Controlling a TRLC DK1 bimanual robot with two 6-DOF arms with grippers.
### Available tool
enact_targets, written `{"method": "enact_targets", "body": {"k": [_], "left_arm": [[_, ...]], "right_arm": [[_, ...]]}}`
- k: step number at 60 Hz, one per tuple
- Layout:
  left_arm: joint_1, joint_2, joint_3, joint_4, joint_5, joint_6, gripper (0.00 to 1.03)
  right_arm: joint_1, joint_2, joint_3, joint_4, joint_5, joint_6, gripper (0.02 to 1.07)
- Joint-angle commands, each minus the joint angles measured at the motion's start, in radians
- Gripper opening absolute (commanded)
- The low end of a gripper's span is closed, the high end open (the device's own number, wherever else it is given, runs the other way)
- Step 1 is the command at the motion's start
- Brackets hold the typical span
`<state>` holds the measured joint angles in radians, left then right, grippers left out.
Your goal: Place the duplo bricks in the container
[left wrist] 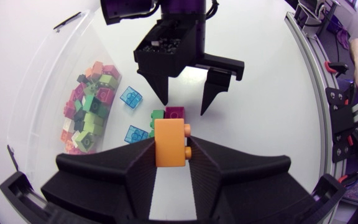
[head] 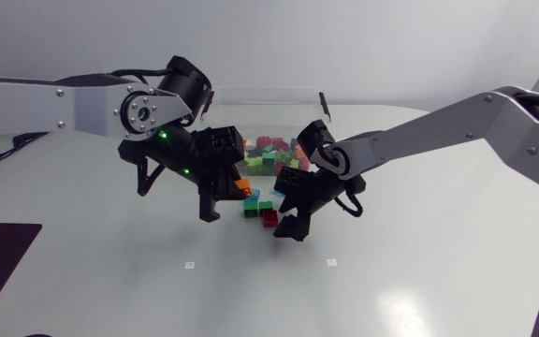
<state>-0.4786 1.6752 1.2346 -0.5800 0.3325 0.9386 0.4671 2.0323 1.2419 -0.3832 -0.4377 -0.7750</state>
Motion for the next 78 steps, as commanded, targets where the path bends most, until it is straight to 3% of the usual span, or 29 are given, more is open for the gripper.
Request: {"method": "enact_targets", "body": {"k": [1, 18, 45, 65, 78], "left_arm": [[0.009, -0.02, -0.035, -0.018, -0.001, -0.017, 0.27], [0.005, -0.048, -0.047, -0.024, 0.0, -0.026, 0.27], [0.021, -0.074, -0.009, -0.038, -0.001, -0.034, 0.27], [0.026, -0.035, 0.094, -0.04, 0.0, -0.061, 0.27], [0.052, 0.073, 0.263, -0.004, 0.002, -0.173, 0.27]], "right_arm": [[0.011, 0.032, 0.022, -0.025, 0.007, -0.041, 0.88], [0.041, 0.071, 0.1, -0.089, 0.031, -0.063, 0.73], [0.056, 0.075, 0.096, -0.121, 0.037, -0.075, 0.34], [0.039, -0.032, 0.007, -0.118, 0.034, -0.073, 0.33], [-0.008, -0.182, -0.056, -0.141, 0.034, -0.067, 0.33]]}}
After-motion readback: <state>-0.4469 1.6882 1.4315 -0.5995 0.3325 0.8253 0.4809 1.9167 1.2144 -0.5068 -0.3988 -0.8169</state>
